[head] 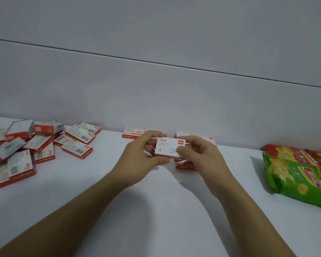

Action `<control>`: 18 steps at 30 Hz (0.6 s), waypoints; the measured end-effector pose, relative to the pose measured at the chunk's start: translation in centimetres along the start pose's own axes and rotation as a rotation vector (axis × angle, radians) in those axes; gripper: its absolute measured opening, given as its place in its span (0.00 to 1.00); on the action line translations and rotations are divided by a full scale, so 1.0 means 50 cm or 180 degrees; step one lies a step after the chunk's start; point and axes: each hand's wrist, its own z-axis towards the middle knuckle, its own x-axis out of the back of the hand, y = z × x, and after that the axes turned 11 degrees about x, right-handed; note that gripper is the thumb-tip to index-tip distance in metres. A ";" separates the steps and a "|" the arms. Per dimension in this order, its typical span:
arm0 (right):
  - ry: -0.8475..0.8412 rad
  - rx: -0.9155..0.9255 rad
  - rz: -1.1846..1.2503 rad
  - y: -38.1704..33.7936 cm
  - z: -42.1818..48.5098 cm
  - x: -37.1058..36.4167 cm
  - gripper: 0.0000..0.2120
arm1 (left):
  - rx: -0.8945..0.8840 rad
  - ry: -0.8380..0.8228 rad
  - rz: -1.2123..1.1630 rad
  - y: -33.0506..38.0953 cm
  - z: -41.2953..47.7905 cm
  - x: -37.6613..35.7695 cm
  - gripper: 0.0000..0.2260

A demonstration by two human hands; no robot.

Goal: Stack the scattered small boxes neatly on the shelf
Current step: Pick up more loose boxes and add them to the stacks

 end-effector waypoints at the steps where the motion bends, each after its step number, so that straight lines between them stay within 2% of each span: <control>1: 0.0062 0.0049 0.0038 0.000 -0.003 0.001 0.11 | 0.0025 0.0029 -0.0037 -0.001 -0.001 -0.006 0.25; 5: 0.0097 0.0276 -0.0166 -0.002 -0.006 0.010 0.17 | -0.0115 0.0211 0.0058 0.000 -0.001 -0.010 0.26; 8: -0.0154 0.0545 -0.0870 0.001 -0.009 0.018 0.23 | -0.0312 0.0310 0.0274 0.001 0.000 -0.001 0.25; 12: -0.0268 0.1090 -0.1897 0.003 -0.011 0.020 0.25 | -0.0453 0.0308 0.0540 0.003 -0.001 -0.005 0.26; 18: -0.0197 0.1081 -0.2251 0.016 0.006 0.033 0.24 | -0.0510 0.0058 0.1226 -0.010 0.000 -0.004 0.30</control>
